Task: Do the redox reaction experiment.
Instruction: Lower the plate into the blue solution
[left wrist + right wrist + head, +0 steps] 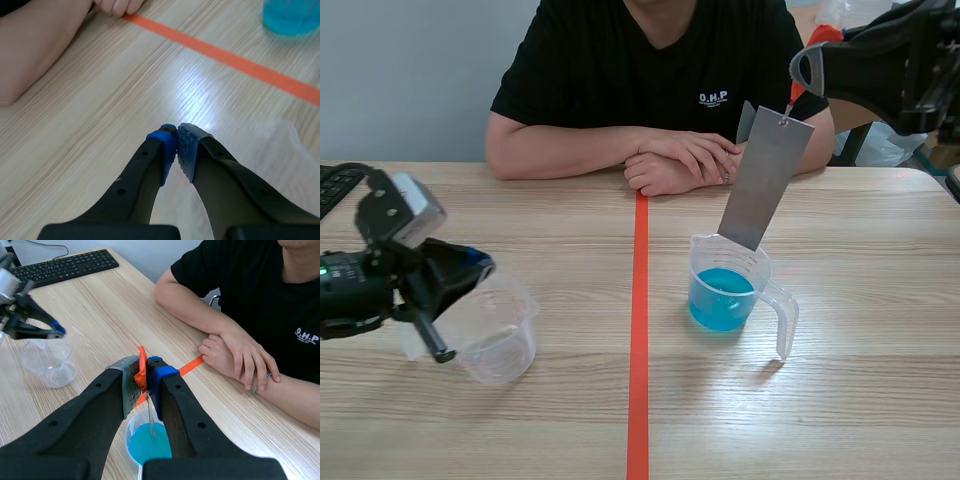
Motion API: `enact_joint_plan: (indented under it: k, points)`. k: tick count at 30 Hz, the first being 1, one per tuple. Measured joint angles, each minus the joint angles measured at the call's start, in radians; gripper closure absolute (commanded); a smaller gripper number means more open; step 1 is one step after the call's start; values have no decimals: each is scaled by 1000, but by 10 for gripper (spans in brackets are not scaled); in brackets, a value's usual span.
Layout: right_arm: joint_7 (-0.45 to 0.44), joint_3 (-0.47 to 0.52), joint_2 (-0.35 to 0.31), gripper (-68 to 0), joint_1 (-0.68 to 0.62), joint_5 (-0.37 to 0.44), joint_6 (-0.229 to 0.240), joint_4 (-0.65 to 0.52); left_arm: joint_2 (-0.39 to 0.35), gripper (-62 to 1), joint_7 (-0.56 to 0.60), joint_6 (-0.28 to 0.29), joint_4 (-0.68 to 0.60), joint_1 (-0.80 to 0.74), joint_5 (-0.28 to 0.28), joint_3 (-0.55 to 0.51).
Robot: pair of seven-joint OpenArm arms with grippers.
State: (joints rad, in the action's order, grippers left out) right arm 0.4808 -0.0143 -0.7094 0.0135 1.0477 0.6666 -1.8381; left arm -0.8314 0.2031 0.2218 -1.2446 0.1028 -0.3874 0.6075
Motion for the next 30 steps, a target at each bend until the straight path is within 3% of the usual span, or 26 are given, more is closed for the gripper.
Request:
enact_joint_plan:
  k: [6, 11, 13, 18, 21, 30]
  points:
    - [-4, 0, 5, -13, 0, 0, 0, 24, -135, -49, 64, 0, -154, -321, -125, -243]
    - [-12, -8, 17, -13, 0, -13, 0, 53, -143, -49, 93, -34, -204, -661, -179, -543]
    - [-33, -21, 17, -13, 0, -29, 1, 63, -121, -49, 113, -40, -204, -792, -179, -650]
    - [-82, -52, 17, -13, 0, -62, 1, 85, 13, -49, 101, -138, -201, -1006, -169, -793]
    - [-100, -66, 27, -13, 0, -108, 1, 102, 87, -49, 101, -166, -197, -1083, -167, -829]
    - [-159, -112, 107, -13, 0, -246, 12, 174, 240, -49, 101, -163, -197, -1181, -111, -848]
